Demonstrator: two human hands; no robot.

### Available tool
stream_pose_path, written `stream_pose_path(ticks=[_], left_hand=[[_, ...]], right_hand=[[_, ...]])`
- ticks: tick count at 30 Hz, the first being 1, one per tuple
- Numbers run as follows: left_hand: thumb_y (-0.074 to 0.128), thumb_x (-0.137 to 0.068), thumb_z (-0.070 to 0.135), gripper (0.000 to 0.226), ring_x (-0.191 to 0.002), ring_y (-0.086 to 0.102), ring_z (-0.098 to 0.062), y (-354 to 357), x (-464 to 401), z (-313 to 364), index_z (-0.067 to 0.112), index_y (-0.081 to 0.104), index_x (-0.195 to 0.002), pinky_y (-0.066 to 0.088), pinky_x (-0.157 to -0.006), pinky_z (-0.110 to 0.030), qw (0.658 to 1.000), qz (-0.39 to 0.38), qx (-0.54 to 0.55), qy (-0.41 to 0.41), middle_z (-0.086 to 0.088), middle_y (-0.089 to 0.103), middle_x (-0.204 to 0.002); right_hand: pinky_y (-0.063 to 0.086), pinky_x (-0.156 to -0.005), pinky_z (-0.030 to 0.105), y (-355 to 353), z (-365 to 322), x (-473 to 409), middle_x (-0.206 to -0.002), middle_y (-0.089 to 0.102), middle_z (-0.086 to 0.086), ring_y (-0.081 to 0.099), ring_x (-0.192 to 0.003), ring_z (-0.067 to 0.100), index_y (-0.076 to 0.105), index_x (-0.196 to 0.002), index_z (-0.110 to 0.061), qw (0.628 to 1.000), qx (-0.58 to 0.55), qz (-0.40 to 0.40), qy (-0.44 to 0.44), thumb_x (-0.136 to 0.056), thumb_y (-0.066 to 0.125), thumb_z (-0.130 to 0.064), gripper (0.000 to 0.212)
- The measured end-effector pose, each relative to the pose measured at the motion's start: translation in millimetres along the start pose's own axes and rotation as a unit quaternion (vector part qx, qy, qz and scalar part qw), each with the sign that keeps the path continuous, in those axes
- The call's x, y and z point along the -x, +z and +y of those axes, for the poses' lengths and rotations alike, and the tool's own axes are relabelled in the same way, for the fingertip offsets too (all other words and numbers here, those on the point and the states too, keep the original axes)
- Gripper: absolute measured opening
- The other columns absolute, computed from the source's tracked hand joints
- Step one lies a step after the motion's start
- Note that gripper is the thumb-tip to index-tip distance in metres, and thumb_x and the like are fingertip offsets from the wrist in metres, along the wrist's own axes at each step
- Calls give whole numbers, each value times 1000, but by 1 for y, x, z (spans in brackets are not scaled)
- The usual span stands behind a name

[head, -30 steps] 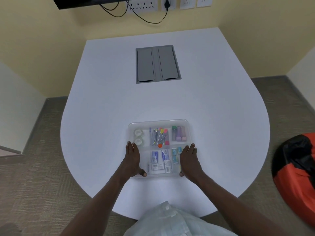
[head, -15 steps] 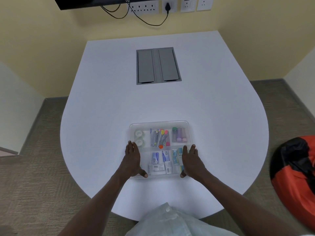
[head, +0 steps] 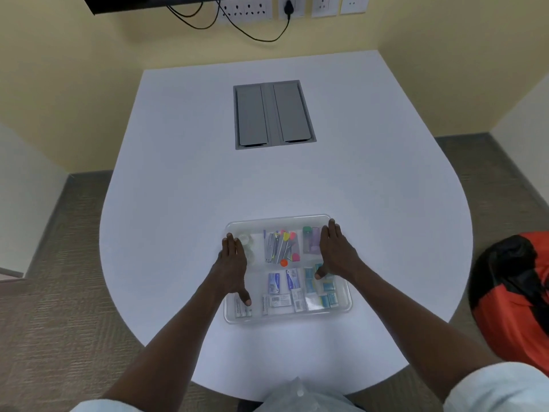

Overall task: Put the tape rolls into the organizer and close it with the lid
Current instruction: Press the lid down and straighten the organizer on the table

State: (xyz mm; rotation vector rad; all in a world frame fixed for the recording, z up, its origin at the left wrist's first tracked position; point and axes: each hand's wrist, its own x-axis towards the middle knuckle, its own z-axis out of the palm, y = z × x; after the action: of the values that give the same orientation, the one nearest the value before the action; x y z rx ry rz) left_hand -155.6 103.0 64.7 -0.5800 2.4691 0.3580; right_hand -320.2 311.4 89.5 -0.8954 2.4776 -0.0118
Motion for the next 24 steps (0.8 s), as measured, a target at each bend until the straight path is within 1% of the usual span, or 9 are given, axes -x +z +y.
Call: stream_pose_path(ticks=[3,6,11,13,15,18,20,22,24], left_hand=[[92,-42,61,170,-147,-19,-55,-2,-2,2,-19,-15,-147,-3,-124,-50,999,-4,-37,20,-43,-21,-154],[94,-38,59,173,-147,-20,-54,0,-5,1,-16,-17,-148,2,-125,-51,999,-4,-29,14,-41,-23,-155],[97,-38,52,173,-150,-16,-51,-3,-2,3,-8,-21,-151,18,-123,-50,1000,-4,-19,12,-36,-25,-157],[99,-40,45,171,-152,-7,-50,-12,-1,4,-3,-23,-151,30,-118,-53,1000,-2,-14,8,-34,-26,-158],[100,-42,39,168,-151,10,-50,-23,-5,5,-1,-21,-152,43,-109,-55,999,6,-34,4,-34,-23,-159],[97,-51,35,157,-145,25,-48,-29,-12,8,-4,-15,-153,50,-98,-53,995,27,-93,-2,-32,-17,-161],[90,-67,27,138,-147,23,-48,-28,-16,10,-4,-14,-153,44,-103,-58,990,60,-129,-7,-28,-15,-163],[80,-78,21,123,-152,9,-47,-26,-22,12,-3,-13,-154,24,-114,-71,985,76,-152,2,-24,-13,-165],[76,-82,18,116,-154,-4,-44,-25,-29,12,-2,-12,-154,11,-114,-77,984,71,-165,15,-22,-12,-166]], right_hand=[[20,-118,45,1,3,-4,-152,-5,40,3,-145,47,3,-143,16,999,1,-32,-4,-56,89,-42,136],[18,-118,44,-1,3,-2,-150,1,43,7,-144,49,4,-143,17,998,50,-28,-25,-63,84,-45,130],[34,-110,50,7,-3,-12,-146,11,46,29,-134,55,1,-148,6,992,126,6,-10,-56,88,-45,137],[24,-116,54,9,-6,-18,-148,6,43,17,-138,55,-2,-149,4,989,146,12,-23,-55,90,-42,139],[11,-119,58,8,-7,-24,-153,-12,35,-4,-143,52,-8,-150,-1,986,159,17,-50,-56,90,-37,141],[3,-116,63,4,-7,-33,-155,-28,20,-18,-144,45,-17,-149,-7,978,189,-13,-83,-48,91,-43,153],[3,-113,67,3,-8,-39,-156,-29,14,-18,-144,44,-20,-149,-9,972,208,-39,-97,-41,91,-50,160],[4,-111,68,3,-8,-46,-157,-28,12,-16,-145,44,-21,-148,-10,969,215,-56,-103,-38,92,-51,163],[6,-111,68,4,-9,-50,-157,-27,11,-14,-145,44,-21,-148,-11,968,218,-63,-104,-38,92,-50,163]])
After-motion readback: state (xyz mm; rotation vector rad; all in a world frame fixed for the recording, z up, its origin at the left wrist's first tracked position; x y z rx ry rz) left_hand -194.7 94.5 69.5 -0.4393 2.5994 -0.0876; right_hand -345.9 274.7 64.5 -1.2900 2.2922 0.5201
